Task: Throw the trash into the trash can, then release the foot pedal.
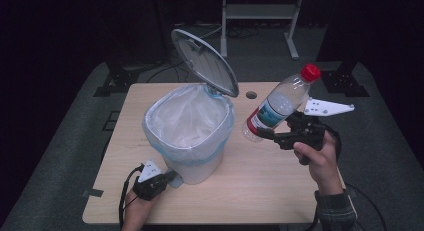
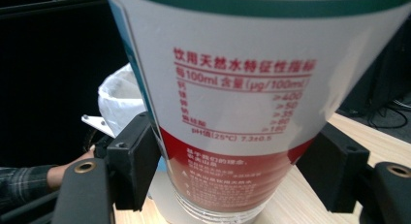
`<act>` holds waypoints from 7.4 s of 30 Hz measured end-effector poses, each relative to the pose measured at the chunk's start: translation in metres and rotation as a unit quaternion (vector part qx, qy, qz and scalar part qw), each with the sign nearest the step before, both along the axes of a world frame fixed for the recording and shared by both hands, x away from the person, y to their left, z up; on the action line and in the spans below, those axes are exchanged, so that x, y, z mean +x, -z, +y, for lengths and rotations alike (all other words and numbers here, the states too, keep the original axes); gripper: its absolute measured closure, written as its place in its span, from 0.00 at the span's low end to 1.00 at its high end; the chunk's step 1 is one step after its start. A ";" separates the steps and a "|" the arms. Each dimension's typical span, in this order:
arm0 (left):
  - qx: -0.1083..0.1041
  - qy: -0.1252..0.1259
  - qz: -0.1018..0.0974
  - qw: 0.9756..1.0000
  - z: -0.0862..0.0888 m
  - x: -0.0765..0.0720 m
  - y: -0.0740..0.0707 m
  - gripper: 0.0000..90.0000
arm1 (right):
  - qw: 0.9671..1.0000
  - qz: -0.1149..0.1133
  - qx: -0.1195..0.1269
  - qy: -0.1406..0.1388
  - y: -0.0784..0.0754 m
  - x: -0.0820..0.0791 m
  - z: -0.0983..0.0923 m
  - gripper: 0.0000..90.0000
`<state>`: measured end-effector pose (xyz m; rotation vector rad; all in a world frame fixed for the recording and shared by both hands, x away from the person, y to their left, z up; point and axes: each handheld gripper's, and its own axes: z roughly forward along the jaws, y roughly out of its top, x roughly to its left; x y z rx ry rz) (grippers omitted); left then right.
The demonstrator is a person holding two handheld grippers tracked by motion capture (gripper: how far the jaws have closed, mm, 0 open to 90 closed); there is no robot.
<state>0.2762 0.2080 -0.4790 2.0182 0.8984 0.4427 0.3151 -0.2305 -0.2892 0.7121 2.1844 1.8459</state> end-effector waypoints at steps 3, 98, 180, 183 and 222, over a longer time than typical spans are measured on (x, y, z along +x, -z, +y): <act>0.000 0.000 0.000 1.000 0.000 0.000 0.000 0.99 | 1.000 0.002 0.003 -0.010 -0.005 0.000 0.003 0.30; -0.001 0.000 0.000 1.000 0.001 0.000 0.000 0.98 | 0.993 -0.017 -0.027 -0.114 -0.011 0.010 0.162 0.22; 0.000 0.007 -0.004 1.000 0.012 -0.019 -0.018 0.25 | 0.996 0.029 -0.074 0.041 0.075 -0.022 0.011 0.20; -0.001 0.007 -0.002 1.000 0.012 -0.018 -0.018 0.21 | 0.996 0.033 -0.076 0.046 0.079 -0.023 0.007 0.20; 0.056 0.016 0.025 0.998 0.034 -0.032 -0.004 0.00 | 0.963 0.090 -0.204 0.151 0.163 -0.022 -0.038 0.19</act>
